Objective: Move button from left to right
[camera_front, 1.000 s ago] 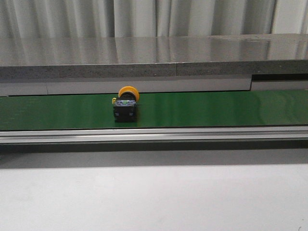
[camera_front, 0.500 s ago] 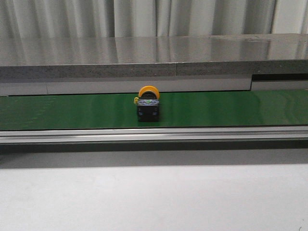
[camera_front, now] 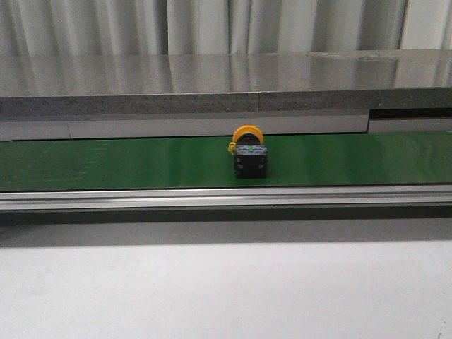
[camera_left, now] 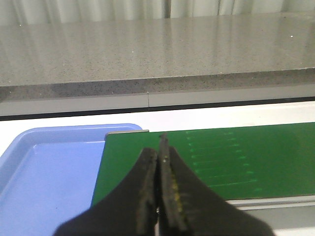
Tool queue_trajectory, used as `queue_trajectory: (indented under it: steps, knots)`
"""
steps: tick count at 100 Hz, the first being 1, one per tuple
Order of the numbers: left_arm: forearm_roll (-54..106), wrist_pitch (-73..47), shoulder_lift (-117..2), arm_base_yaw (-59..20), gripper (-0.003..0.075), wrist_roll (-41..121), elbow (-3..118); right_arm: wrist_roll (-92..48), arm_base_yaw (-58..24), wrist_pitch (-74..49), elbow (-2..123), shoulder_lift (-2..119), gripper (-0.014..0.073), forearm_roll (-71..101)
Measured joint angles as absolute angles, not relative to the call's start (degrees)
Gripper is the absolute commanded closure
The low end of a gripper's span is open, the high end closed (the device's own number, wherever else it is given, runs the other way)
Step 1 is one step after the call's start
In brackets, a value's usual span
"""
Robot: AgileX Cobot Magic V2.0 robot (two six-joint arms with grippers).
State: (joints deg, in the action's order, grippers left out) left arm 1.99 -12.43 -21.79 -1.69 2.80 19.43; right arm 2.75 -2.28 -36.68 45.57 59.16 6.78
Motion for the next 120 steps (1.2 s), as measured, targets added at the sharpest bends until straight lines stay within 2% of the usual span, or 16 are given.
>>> queue_trajectory:
  steps: [11, 20, 57, 94, 120]
  knots:
    - [2.0, -12.4, -21.8, -1.7, 0.0741, 2.8, 19.4, 2.7, -2.3, -36.8, 45.6, 59.2, 0.0043, 6.8]
    - [2.0, -12.4, -21.8, -1.7, 0.0741, 2.8, 19.4, 2.7, -2.3, -36.9, 45.6, 59.2, -0.0043, 7.0]
    - [2.0, -12.4, -21.8, -1.7, 0.0741, 2.8, 19.4, 1.6, -3.5, -36.5, 47.9, 61.8, -0.0041, 9.5]
    - [2.0, -12.4, -21.8, -1.7, 0.0741, 2.8, 19.4, -0.5, -12.9, -32.9, 54.7, 75.4, -0.0041, 10.0]
    - [2.0, -12.4, -21.8, -1.7, 0.0741, 2.8, 19.4, -0.7, -16.6, -30.7, 58.9, 84.4, -0.0041, 10.1]
